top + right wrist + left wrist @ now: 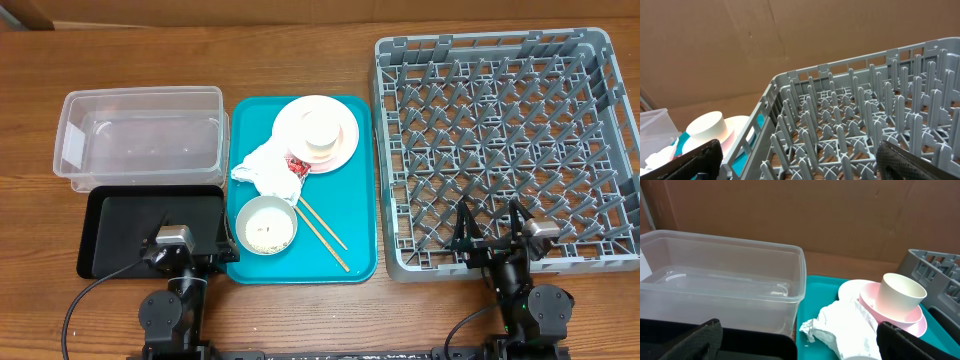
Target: Sort waste into correct bins and load items into the dishwasher
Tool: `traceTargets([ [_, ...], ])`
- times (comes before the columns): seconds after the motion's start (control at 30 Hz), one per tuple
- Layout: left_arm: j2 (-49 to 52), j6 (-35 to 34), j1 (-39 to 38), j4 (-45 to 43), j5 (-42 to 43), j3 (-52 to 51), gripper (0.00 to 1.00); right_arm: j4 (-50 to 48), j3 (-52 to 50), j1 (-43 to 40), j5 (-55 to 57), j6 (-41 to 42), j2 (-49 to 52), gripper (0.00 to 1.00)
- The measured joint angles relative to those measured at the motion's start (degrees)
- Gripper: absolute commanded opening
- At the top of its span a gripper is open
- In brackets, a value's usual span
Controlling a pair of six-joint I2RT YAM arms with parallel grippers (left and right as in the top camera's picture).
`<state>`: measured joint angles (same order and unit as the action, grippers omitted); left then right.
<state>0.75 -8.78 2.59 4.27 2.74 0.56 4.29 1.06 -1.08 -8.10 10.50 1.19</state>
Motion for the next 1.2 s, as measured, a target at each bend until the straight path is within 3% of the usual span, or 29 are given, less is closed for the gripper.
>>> traceTargets([
  [0.97, 0.0, -0.02, 0.0, -0.09, 0.2, 0.0, 1.0, 0.0, 0.0, 0.0, 0.02, 0.0, 0.0, 1.0],
  [1.2, 0.0, -2.71, 0.0, 2.64, 7.17, 2.14, 1.0, -0.02, 0.0, 0.0, -0.02, 0.0, 0.0, 1.0],
])
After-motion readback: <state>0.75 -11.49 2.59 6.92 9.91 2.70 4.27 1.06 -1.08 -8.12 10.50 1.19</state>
